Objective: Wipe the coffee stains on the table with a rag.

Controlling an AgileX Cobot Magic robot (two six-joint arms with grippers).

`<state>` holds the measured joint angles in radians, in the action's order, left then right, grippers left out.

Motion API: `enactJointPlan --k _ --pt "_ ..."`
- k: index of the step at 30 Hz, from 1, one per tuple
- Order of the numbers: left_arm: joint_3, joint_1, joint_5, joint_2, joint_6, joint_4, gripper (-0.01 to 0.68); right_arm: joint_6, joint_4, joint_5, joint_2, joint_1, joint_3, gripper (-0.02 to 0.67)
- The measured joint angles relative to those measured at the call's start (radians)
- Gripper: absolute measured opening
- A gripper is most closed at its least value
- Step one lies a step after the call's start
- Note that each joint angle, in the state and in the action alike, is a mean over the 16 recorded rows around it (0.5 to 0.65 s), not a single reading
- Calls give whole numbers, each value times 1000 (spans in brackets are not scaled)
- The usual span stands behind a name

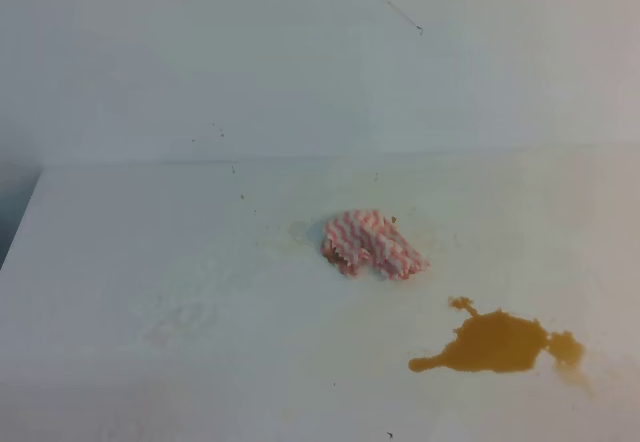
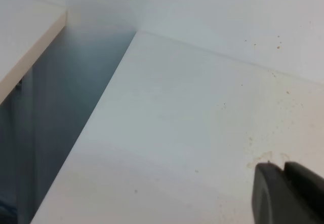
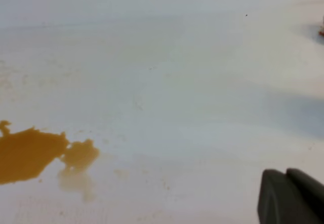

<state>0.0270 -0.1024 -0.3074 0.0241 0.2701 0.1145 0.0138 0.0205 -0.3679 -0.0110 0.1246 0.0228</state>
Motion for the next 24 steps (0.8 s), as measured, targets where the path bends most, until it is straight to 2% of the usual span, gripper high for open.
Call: enactJointPlan --k 24 --pt "-6 0 -2 3 0 0 -3 0 1 0 0 0 0 -2"
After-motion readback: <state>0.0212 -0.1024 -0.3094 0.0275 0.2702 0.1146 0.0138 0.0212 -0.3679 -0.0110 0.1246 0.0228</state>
